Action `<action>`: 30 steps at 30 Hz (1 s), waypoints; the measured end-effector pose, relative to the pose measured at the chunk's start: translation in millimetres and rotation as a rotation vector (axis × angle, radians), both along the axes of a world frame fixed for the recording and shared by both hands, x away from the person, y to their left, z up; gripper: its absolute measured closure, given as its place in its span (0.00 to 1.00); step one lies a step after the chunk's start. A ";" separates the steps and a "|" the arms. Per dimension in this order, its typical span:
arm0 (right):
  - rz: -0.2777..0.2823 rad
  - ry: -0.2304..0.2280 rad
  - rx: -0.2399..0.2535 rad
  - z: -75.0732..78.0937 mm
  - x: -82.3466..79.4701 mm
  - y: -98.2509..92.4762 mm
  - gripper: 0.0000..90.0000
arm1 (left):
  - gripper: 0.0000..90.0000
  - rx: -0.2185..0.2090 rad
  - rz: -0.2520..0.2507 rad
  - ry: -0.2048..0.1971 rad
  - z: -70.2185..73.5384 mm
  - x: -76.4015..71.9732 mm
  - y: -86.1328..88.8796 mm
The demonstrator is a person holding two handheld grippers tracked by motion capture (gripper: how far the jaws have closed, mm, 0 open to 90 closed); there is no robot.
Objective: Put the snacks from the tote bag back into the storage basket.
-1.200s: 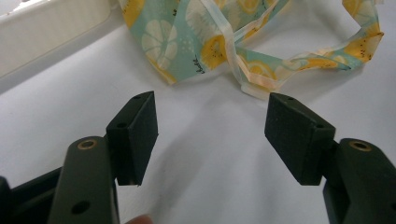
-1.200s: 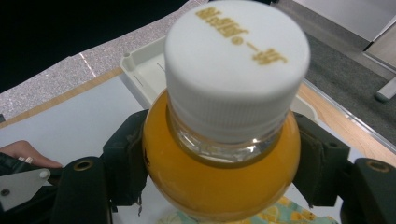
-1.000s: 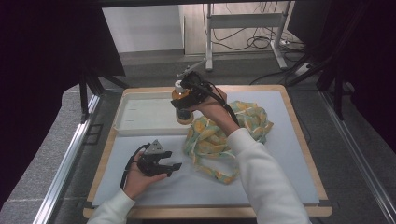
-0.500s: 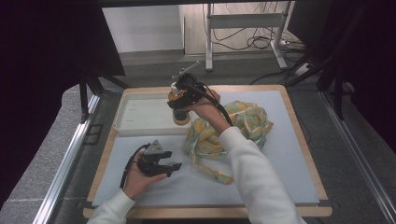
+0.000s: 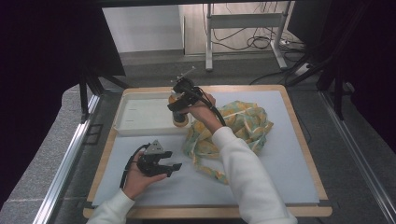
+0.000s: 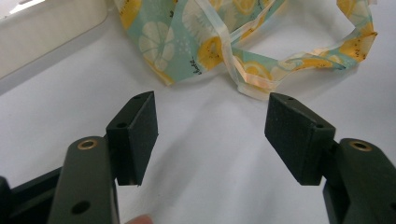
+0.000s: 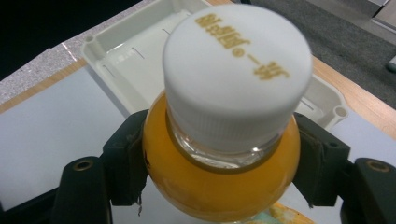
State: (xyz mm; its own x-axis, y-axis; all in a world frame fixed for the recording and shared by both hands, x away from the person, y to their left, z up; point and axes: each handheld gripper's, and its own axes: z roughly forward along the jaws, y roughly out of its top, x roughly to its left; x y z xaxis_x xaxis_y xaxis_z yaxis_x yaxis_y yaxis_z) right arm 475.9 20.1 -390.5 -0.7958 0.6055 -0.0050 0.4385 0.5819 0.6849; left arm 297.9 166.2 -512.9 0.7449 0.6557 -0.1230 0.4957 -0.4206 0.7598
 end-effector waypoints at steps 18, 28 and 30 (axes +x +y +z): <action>-0.052 0.014 0.003 -17.1 15.1 -1.0 0.33 | 0.39 0.005 -0.004 -0.002 0.8 -0.1 -0.3; -0.073 0.025 -0.019 -26.5 21.9 -1.8 0.33 | 0.39 0.006 -0.005 -0.002 1.0 0.0 0.1; -0.075 0.032 -0.026 -30.2 23.3 -1.6 0.33 | 0.39 0.007 -0.004 -0.001 0.9 0.0 0.3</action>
